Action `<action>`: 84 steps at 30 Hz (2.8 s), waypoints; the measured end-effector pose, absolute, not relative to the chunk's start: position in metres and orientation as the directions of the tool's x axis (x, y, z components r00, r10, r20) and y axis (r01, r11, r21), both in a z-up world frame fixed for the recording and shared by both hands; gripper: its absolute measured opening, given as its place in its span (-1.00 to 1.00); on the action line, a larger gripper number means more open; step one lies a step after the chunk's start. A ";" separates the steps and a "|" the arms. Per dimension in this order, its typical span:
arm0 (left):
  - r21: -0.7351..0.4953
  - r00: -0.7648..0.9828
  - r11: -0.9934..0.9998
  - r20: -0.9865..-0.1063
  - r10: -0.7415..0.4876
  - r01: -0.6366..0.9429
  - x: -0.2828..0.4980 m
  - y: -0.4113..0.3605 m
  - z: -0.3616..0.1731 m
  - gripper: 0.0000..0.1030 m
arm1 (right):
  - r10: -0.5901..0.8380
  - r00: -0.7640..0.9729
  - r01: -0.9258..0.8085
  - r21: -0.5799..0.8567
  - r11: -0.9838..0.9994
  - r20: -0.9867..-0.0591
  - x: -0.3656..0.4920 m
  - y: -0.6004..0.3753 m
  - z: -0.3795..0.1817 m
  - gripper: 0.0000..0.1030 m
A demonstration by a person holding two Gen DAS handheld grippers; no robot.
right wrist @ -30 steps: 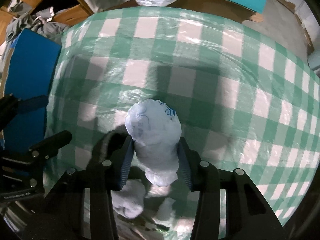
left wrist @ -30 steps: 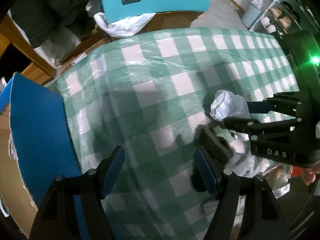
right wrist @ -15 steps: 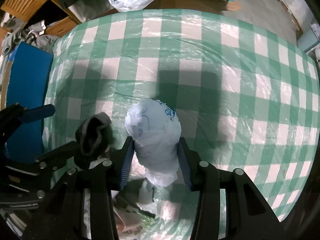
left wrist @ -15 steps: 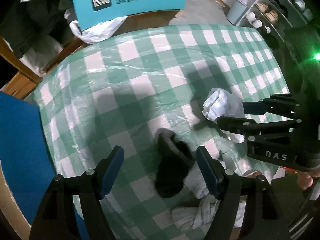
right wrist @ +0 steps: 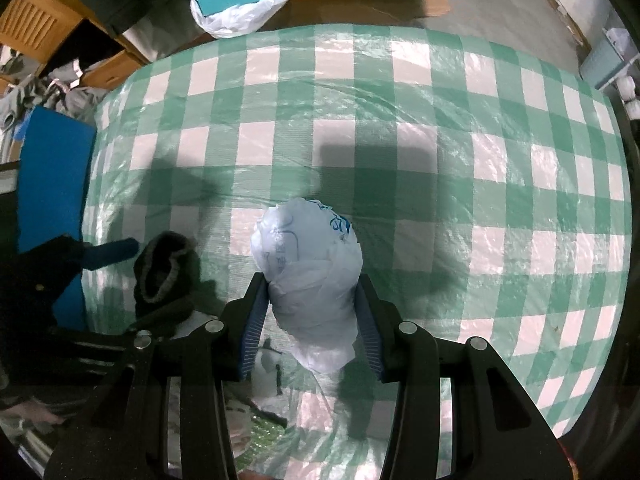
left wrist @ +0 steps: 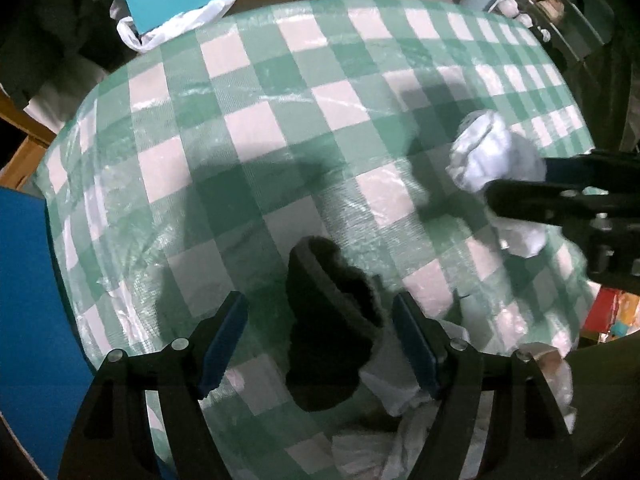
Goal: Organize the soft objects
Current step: 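Grasp the black sock with the left gripper while the right gripper holds the white bag, then lift the black sock and white bag and carry them toward the box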
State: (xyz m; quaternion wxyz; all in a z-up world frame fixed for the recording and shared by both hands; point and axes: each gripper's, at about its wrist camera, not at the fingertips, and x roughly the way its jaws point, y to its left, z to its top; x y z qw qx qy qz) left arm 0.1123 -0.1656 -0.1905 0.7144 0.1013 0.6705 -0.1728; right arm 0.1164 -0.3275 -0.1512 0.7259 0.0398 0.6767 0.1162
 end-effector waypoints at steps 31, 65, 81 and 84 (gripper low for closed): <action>-0.024 0.202 0.923 -0.973 -0.109 0.385 0.100 -0.151 -0.138 -0.37 | 0.244 0.121 -0.230 0.212 0.950 -0.962 0.106 -0.286 -0.120 -0.15; 0.032 0.382 0.937 -0.918 -0.110 0.348 0.062 -0.098 -0.043 -0.37 | 0.308 0.287 -0.344 0.202 0.917 -0.907 0.077 -0.256 -0.022 -0.15; 0.037 0.427 0.946 -0.897 -0.110 0.321 0.050 -0.066 -0.022 -0.37 | 0.337 0.284 -0.401 0.208 0.892 -0.898 0.078 -0.218 -0.008 -0.15; 0.034 0.432 0.950 -0.895 -0.109 0.309 0.048 -0.057 -0.020 -0.37 | 0.345 0.280 -0.414 0.211 0.885 -0.896 0.079 -0.208 -0.006 -0.15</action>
